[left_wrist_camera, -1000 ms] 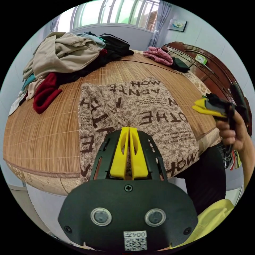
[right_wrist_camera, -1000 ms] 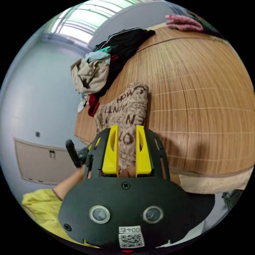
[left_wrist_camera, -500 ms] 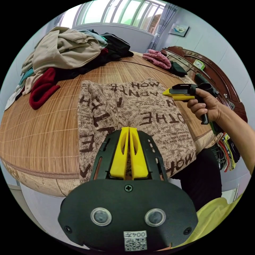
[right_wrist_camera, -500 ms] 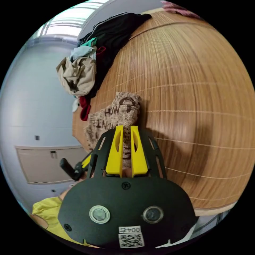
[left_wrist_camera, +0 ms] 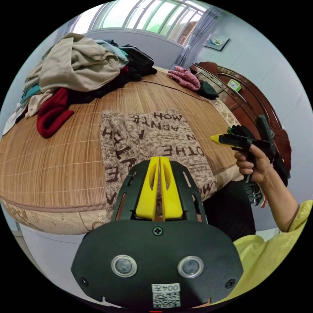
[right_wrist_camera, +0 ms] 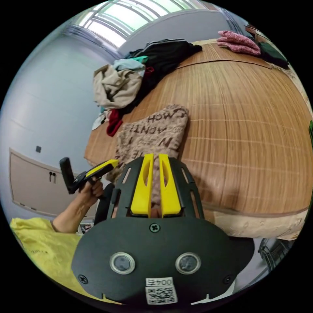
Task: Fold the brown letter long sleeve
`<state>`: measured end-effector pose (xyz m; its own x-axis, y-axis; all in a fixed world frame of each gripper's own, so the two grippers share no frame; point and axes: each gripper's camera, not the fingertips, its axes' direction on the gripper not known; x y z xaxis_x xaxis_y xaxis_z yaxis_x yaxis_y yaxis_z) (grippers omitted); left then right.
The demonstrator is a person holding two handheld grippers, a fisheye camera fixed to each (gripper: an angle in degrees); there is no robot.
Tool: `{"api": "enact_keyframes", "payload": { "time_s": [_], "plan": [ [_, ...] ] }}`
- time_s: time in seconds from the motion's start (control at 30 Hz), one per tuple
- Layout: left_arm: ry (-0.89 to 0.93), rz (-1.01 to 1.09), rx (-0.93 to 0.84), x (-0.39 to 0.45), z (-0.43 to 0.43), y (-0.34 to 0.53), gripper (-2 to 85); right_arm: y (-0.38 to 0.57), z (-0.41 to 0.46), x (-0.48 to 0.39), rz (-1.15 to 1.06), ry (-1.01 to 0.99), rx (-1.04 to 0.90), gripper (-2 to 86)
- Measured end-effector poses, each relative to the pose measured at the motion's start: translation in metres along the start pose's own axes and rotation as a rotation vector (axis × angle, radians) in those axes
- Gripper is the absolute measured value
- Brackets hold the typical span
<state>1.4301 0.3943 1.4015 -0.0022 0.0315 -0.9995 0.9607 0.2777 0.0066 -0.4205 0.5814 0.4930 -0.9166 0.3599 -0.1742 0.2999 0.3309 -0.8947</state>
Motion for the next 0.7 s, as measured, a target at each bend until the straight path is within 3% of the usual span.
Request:
{"api": "enact_keyframes", "payload": {
  "time_s": [0.1, 0.17, 0.23, 0.4, 0.6, 0.7],
  "plan": [
    [-0.027, 0.041, -0.068, 0.014, 0.008, 0.003, 0.7, 0.041, 0.001, -0.011, -0.028, -0.064, 0.002, 0.2],
    [-0.063, 0.055, -0.134, 0.019, 0.026, 0.003, 0.7, 0.058, 0.028, -0.009, -0.016, 0.002, -0.095, -0.2],
    [-0.107, 0.107, -0.157, 0.031, 0.043, 0.005, 0.6, 0.065, 0.033, -0.006, -0.008, 0.016, -0.074, 0.1],
    [-0.17, 0.128, -0.168, 0.064, 0.03, -0.01, 0.7, 0.058, -0.016, -0.012, 0.0, -0.022, -0.028, 6.1],
    [-0.122, 0.014, -0.177, 0.078, 0.011, -0.016, 1.1, 0.077, -0.058, 0.043, 0.177, -0.209, 0.037, 13.2],
    [-0.003, 0.101, -0.109, 0.108, -0.016, -0.018, 1.8, 0.082, -0.056, 0.06, 0.239, -0.305, 0.003, 13.4]
  ]
}}
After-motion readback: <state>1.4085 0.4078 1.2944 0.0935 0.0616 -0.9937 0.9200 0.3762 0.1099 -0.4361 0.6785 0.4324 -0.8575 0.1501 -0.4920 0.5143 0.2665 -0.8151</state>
